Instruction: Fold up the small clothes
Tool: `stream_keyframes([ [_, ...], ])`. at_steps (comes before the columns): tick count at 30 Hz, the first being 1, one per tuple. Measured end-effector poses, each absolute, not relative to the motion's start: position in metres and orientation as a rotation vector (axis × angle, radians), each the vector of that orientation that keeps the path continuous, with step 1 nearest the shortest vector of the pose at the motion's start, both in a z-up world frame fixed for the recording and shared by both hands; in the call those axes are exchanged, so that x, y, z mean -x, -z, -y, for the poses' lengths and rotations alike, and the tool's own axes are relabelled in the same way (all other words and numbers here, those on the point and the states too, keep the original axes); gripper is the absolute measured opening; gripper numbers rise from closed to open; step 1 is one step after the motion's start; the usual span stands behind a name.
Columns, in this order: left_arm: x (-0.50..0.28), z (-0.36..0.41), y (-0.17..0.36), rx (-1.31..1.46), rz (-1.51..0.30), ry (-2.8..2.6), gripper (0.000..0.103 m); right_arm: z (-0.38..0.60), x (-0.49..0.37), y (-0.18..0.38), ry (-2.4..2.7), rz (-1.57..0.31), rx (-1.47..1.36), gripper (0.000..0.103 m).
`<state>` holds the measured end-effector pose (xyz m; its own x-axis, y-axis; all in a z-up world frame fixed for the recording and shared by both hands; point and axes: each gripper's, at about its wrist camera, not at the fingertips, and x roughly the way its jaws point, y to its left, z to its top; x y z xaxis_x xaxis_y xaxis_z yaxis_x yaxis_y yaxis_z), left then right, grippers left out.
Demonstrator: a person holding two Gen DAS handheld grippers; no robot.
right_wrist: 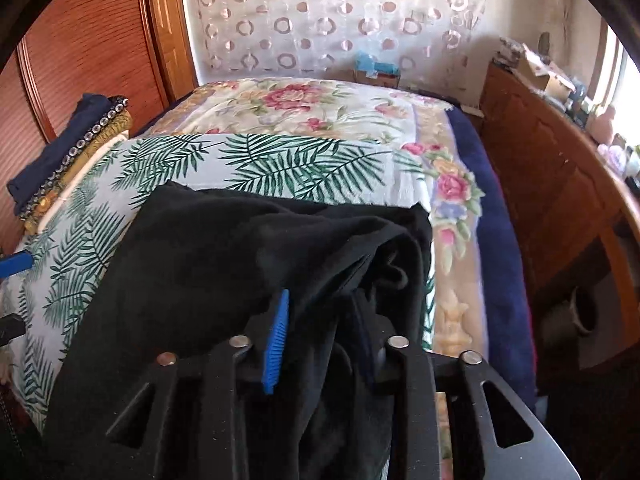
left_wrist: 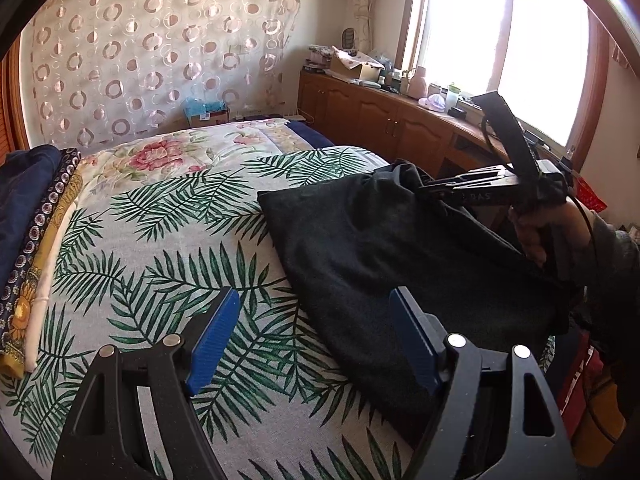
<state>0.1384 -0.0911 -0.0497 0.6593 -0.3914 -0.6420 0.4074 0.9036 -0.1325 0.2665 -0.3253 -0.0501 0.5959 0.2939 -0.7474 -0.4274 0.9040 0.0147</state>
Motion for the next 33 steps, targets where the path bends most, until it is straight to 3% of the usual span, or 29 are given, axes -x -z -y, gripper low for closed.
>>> stream_keyframes([
  [1, -0.14, 0.093, 0.049, -0.024, -0.721, 0.454, 0.078, 0.329, -0.266, 0.049, -0.45, -0.829, 0.162, 0.006],
  [6, -0.156, 0.1, 0.047, -0.019, -0.724, 0.457, 0.078, 0.367, -0.255, 0.023, -0.373, -0.719, 0.169, 0.004],
  [12, -0.186, 0.107, 0.05, -0.047, -0.745, 0.442, 0.078, 0.392, -0.268, 0.027, -0.307, -0.718, 0.159, 0.004],
  [14, -0.199, 0.106, 0.052, -0.045, -0.761, 0.433, 0.078, 0.39, -0.272, 0.028, -0.266, -0.701, 0.176, 0.012],
  [16, -0.211, 0.104, 0.053, -0.033, -0.77, 0.427, 0.078, 0.392, -0.276, 0.028, -0.255, -0.682, 0.166, 0.039],
  [17, -0.217, 0.104, 0.054, -0.029, -0.776, 0.425, 0.078, 0.391, -0.276, 0.029, -0.274, -0.676, 0.153, 0.041],
  [21, -0.245, 0.105, 0.058, -0.008, -0.783, 0.415, 0.078, 0.382, -0.291, 0.047, -0.347, -0.692, 0.152, 0.044],
  [24, -0.263, 0.107, 0.064, 0.006, -0.801, 0.407, 0.062, 0.383, -0.305, 0.062, -0.387, -0.72, 0.143, 0.044],
  [26, -0.274, 0.108, 0.068, 0.004, -0.821, 0.409, 0.057, 0.388, -0.315, 0.065, -0.406, -0.736, 0.125, 0.044],
  [33, -0.292, 0.111, 0.08, 0.003, -0.862, 0.432, 0.054, 0.386, -0.328, 0.067, -0.461, -0.763, 0.126, 0.044],
])
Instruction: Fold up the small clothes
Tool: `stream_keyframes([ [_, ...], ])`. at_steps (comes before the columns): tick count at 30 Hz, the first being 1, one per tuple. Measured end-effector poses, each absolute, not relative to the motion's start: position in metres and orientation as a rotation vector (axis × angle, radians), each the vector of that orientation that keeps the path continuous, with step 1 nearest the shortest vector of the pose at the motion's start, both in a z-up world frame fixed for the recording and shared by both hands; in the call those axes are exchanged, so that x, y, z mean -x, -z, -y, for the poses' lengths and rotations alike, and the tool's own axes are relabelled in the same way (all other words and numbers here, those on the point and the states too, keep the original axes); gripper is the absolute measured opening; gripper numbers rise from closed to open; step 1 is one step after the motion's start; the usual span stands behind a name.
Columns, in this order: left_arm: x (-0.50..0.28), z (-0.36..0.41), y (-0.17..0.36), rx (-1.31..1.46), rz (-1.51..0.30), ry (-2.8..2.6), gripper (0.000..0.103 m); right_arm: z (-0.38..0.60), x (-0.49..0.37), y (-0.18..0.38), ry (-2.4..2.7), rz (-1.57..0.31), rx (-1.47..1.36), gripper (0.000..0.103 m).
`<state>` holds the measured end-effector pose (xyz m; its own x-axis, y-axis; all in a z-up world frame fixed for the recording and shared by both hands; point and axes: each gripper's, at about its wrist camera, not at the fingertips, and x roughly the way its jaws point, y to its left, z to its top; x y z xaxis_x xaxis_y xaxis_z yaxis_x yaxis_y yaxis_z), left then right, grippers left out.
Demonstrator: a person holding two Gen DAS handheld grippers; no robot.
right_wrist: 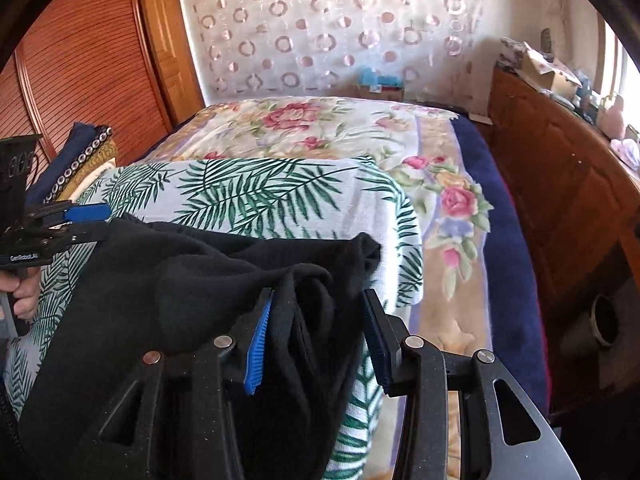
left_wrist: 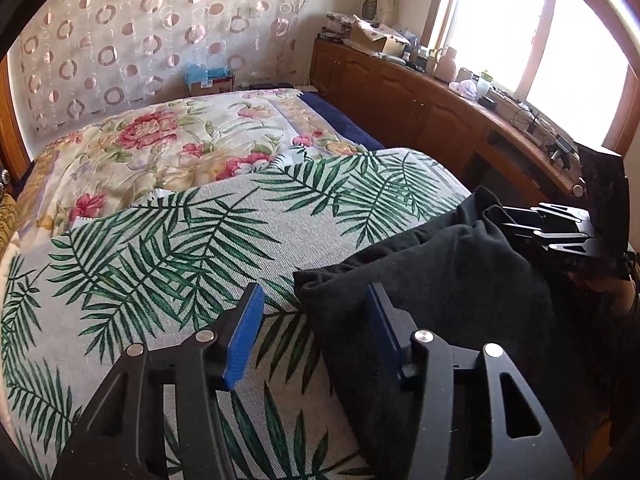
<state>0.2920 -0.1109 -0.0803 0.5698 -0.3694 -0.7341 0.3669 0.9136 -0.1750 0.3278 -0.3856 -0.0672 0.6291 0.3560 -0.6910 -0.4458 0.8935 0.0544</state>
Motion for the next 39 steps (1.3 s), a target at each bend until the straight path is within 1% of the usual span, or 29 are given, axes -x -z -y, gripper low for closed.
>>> stream_keyframes([
  [6, -0.294, 0.115, 0.089, 0.009, -0.891, 0.466, 0.054, 0.378, -0.334, 0.073, -0.476, -0.767, 0.148, 0.044],
  [7, -0.294, 0.116, 0.089, 0.015, -0.892, 0.476, 0.05, 0.379, -0.334, 0.073, -0.477, -0.768, 0.142, 0.044],
  [9, -0.294, 0.119, 0.089, 0.023, -0.89, 0.508, 0.039, 0.378, -0.334, 0.073, -0.477, -0.767, 0.147, 0.042],
  [10, -0.295, 0.119, 0.09, 0.033, -0.893, 0.518, 0.027, 0.378, -0.333, 0.074, -0.478, -0.763, 0.153, 0.029],
  [11, -0.296, 0.12, 0.09, 0.041, -0.897, 0.524, 0.015, 0.377, -0.331, 0.073, -0.488, -0.756, 0.157, 0.022],
  [12, -0.296, 0.119, 0.089, 0.045, -0.895, 0.524, 0.01, 0.377, -0.329, 0.073, -0.505, -0.757, 0.151, 0.015],
  [13, -0.296, 0.12, 0.087, 0.053, -0.896, 0.533, 0.008, 0.378, -0.328, 0.071, -0.506, -0.752, 0.146, 0.012],
  [17, -0.272, 0.116, 0.049, 0.066, -0.786, 0.554, 0.007, 0.382, -0.303, 0.048, -0.47, -0.638, 0.129, 0.011],
  [25, -0.194, 0.102, -0.061, 0.079, -0.523, 0.599, 0.007, 0.367, -0.211, -0.045, -0.467, -0.331, 0.152, 0.01],
  [30, -0.132, 0.077, -0.121, 0.078, -0.361, 0.576, 0.007, 0.352, -0.149, -0.099, -0.492, -0.187, 0.164, 0.01],
  [35, -0.075, 0.059, -0.158, 0.05, -0.251, 0.54, 0.007, 0.335, -0.09, -0.137, -0.515, -0.086, 0.174, 0.01],
  [39, -0.039, 0.041, -0.183, 0.044, -0.182, 0.503, 0.007, 0.325, -0.05, -0.154, -0.533, -0.029, 0.18, 0.01],
])
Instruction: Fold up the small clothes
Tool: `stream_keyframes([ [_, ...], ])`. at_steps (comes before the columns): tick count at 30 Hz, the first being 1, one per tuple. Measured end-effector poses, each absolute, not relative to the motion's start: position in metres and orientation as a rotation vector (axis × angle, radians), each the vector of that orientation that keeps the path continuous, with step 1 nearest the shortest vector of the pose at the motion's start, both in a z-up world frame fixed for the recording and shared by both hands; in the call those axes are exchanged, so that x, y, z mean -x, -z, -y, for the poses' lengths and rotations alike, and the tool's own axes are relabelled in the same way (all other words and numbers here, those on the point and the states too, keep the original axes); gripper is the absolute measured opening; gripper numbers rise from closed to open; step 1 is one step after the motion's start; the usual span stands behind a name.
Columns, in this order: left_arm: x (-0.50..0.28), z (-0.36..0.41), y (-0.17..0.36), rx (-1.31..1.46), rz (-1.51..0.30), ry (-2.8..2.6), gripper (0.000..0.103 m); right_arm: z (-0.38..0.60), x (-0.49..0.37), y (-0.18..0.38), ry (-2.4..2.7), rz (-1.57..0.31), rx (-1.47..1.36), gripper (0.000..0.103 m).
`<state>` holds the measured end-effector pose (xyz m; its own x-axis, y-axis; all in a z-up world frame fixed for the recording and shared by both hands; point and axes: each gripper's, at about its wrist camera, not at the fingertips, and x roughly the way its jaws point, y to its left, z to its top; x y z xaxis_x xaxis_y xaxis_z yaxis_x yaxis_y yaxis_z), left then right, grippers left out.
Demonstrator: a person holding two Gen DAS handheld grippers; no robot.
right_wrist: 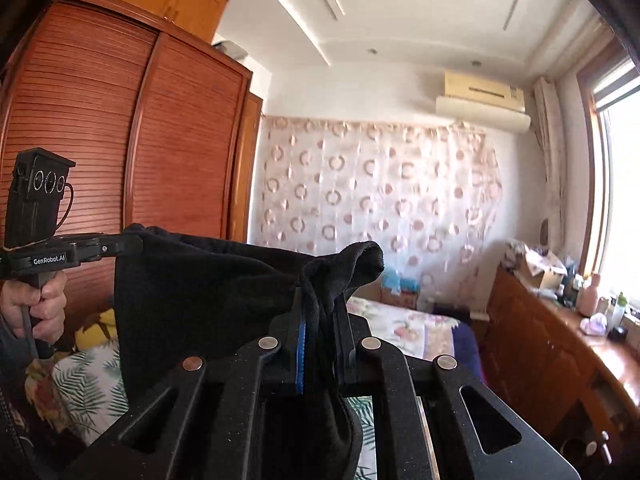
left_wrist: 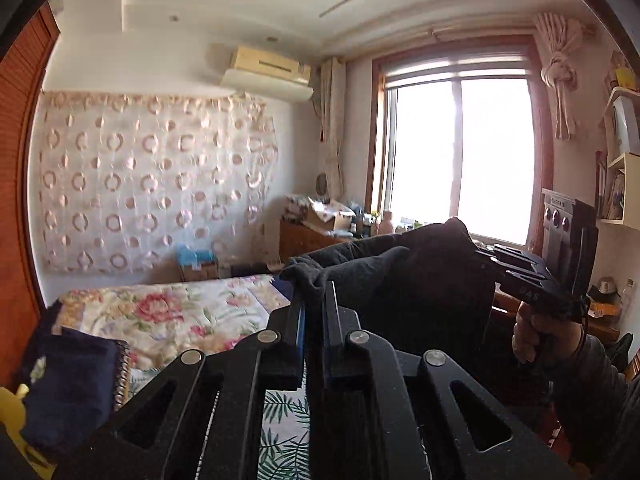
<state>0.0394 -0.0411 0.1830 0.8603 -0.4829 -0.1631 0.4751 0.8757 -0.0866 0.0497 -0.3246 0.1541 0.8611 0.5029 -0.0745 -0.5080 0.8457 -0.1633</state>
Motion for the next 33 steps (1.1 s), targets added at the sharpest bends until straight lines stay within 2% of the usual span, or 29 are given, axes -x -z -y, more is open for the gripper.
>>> stream_keyframes([
  [4, -0.021, 0.017, -0.203, 0.028, -0.135, 0.459, 0.007, 0.317, -0.017, -0.172, -0.585, 0.006, 0.181, 0.01],
  [9, -0.052, -0.015, -0.194, 0.039, -0.143, 0.384, 0.007, 0.297, -0.016, -0.188, -0.637, 0.012, 0.198, 0.01],
  [14, -0.141, -0.029, -0.132, 0.019, -0.269, 0.274, 0.008, 0.294, -0.113, -0.168, -0.632, -0.122, 0.232, 0.01],
  [16, -0.185, -0.028, -0.097, -0.022, -0.333, 0.181, 0.01, 0.28, -0.168, -0.154, -0.632, -0.25, 0.201, 0.01],
  [17, -0.209, -0.031, -0.08, -0.044, -0.381, 0.15, 0.013, 0.271, -0.193, -0.148, -0.633, -0.316, 0.195, 0.011],
  [18, -0.22, -0.033, -0.066, -0.055, -0.424, 0.133, 0.016, 0.26, -0.223, -0.137, -0.614, -0.387, 0.209, 0.018],
  [19, -0.243, -0.037, -0.047, -0.058, -0.487, 0.117, 0.024, 0.253, -0.245, -0.125, -0.587, -0.449, 0.219, 0.022],
  [20, -0.25, -0.038, -0.037, -0.041, -0.51, 0.128, 0.034, 0.245, -0.267, -0.112, -0.573, -0.523, 0.243, 0.022],
  [21, -0.257, -0.04, -0.026, -0.018, -0.534, 0.145, 0.039, 0.238, -0.282, -0.1, -0.576, -0.58, 0.28, 0.022],
  [24, -0.267, -0.041, -0.006, -0.012, -0.577, 0.171, 0.053, 0.228, -0.306, -0.063, -0.498, -0.633, 0.392, 0.054],
  [25, -0.271, -0.04, -0.001, -0.015, -0.588, 0.175, 0.062, 0.229, -0.313, -0.055, -0.503, -0.656, 0.393, 0.061],
  [26, -0.273, -0.039, 0.006, -0.015, -0.598, 0.18, 0.069, 0.232, -0.319, -0.049, -0.492, -0.674, 0.389, 0.063],
  [28, -0.271, -0.035, 0.013, -0.006, -0.618, 0.192, 0.073, 0.231, -0.327, -0.045, -0.469, -0.681, 0.381, 0.063],
  [33, -0.256, -0.02, 0.031, -0.033, -0.647, 0.211, 0.073, 0.237, -0.316, -0.043, -0.474, -0.684, 0.286, 0.063],
])
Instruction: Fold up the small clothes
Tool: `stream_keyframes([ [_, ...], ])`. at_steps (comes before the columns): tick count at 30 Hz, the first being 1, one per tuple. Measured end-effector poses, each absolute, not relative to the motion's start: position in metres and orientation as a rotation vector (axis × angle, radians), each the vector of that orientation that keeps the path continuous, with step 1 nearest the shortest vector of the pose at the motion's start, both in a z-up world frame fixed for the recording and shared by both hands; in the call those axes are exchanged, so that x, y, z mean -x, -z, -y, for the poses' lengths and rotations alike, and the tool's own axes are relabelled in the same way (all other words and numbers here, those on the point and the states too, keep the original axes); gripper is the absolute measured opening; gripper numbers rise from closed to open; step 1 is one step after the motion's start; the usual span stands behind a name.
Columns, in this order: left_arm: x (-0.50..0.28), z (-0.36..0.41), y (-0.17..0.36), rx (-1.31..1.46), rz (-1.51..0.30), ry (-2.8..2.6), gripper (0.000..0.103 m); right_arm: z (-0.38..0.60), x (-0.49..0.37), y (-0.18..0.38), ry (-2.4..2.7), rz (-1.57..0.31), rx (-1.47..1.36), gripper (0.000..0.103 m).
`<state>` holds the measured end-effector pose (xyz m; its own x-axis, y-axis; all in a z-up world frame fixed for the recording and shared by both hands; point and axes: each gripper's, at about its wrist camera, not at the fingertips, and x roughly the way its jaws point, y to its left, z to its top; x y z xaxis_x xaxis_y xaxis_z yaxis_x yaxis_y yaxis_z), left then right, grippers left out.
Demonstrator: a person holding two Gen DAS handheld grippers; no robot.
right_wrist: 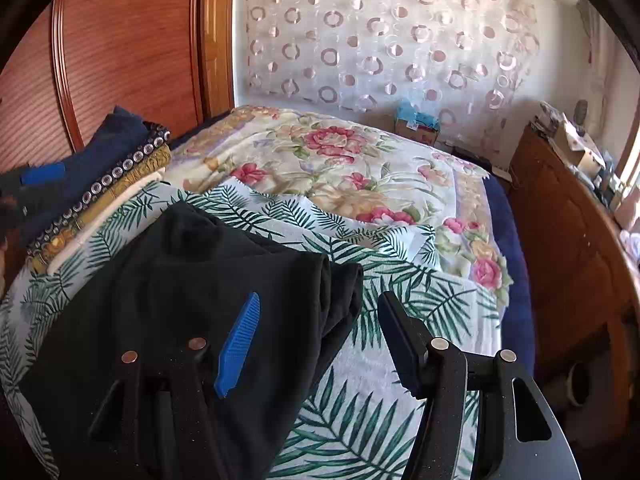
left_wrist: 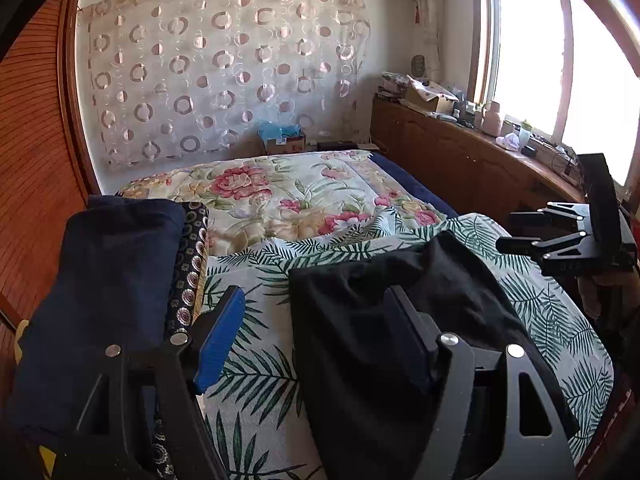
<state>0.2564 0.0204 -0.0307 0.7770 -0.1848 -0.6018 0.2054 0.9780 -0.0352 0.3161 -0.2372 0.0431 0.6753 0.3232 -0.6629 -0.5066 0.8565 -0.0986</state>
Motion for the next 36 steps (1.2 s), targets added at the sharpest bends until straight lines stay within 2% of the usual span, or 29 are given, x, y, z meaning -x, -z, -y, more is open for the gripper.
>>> stream_keyframes([
  [6, -0.23, -0.01, 0.044, -0.048, -0.679, 0.233, 0.073, 0.239, -0.278, -0.007, -0.495, -0.679, 0.208, 0.063],
  [18, -0.19, -0.001, 0.065, -0.092, -0.747, 0.274, 0.073, 0.258, -0.202, 0.027, -0.523, -0.714, 0.137, 0.063],
  [33, -0.105, -0.027, 0.111, -0.008, -0.873, 0.32, 0.073, 0.273, -0.167, 0.062, -0.488, -0.83, 0.133, 0.063],
  [36, -0.094, -0.029, 0.113, 0.022, -0.889, 0.329, 0.069, 0.267, -0.162, 0.067, -0.486, -0.85, 0.169, 0.063],
])
